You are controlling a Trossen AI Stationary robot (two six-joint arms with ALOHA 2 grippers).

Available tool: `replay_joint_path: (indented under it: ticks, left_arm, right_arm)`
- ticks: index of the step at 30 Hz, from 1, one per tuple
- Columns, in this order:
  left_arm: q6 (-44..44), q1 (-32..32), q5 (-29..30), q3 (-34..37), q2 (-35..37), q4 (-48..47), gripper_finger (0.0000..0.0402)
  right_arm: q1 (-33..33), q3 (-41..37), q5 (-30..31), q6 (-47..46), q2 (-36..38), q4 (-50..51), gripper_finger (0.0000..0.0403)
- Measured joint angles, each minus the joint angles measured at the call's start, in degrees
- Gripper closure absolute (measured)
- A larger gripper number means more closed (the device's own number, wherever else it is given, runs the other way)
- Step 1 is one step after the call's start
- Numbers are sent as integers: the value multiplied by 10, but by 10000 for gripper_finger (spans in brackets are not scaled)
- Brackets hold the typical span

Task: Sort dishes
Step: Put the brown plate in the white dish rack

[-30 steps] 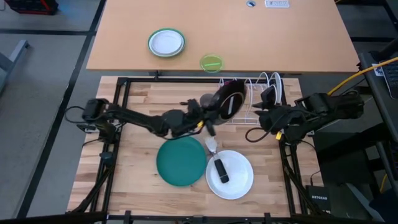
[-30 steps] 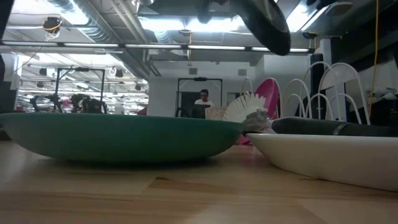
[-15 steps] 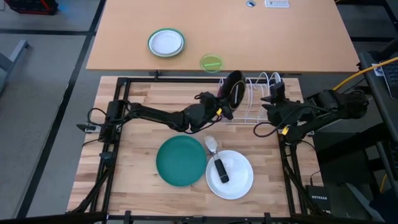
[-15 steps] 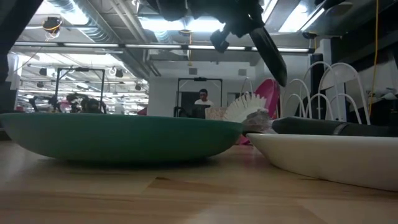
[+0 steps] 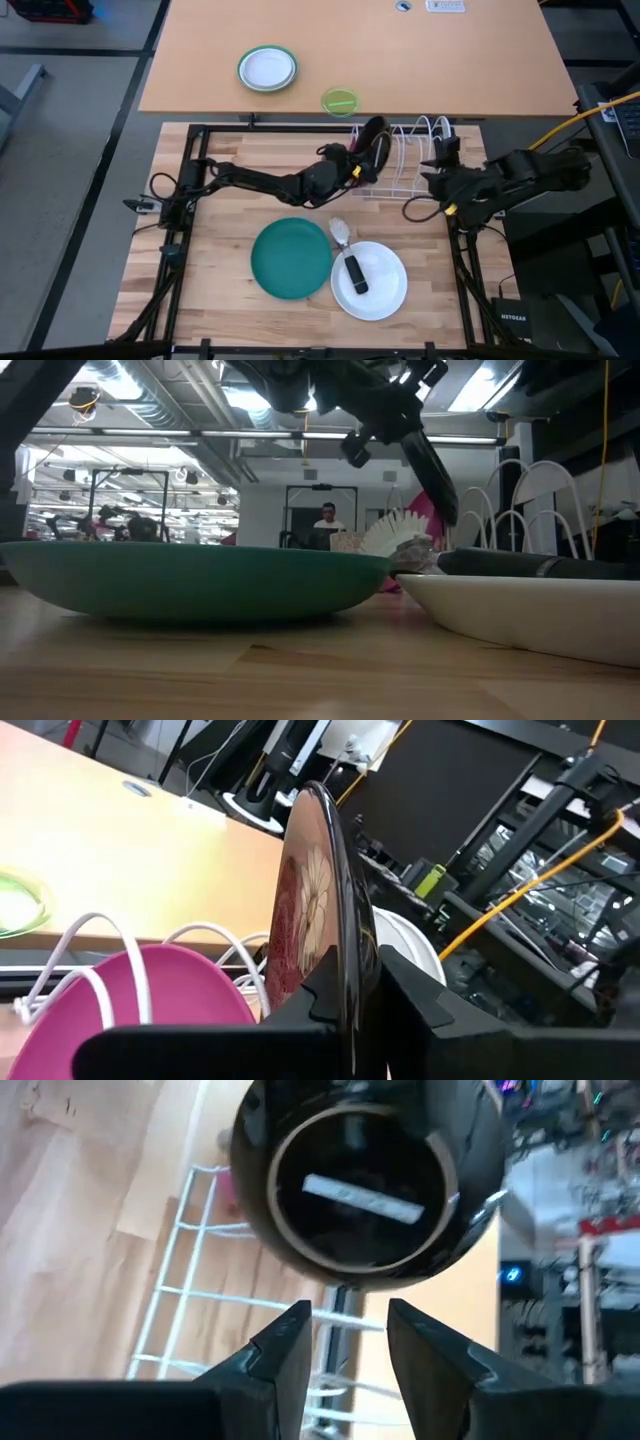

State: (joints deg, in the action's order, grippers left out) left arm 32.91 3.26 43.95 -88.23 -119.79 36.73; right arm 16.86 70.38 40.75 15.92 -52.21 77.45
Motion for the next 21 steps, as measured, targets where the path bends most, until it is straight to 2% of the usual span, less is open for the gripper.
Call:
replay_joint_path:
  ticks: [3,9,13,21]
  left_arm:
    - [0,4,-1,0,-1,-3,378]
    - [3,9,-1,0,-1,1,378]
    - [14,16,-2,0,-1,-1,378]
    - [39,29,-4,0,-1,-5,378]
  right_arm:
    - [0,-54,2,-54,0,-2,267]
    - [0,-179,83,-162,-2,-42,267]
    - [0,-243,102,-198,-2,-86,267]
    - [-1,-277,90,-204,-11,-195,267]
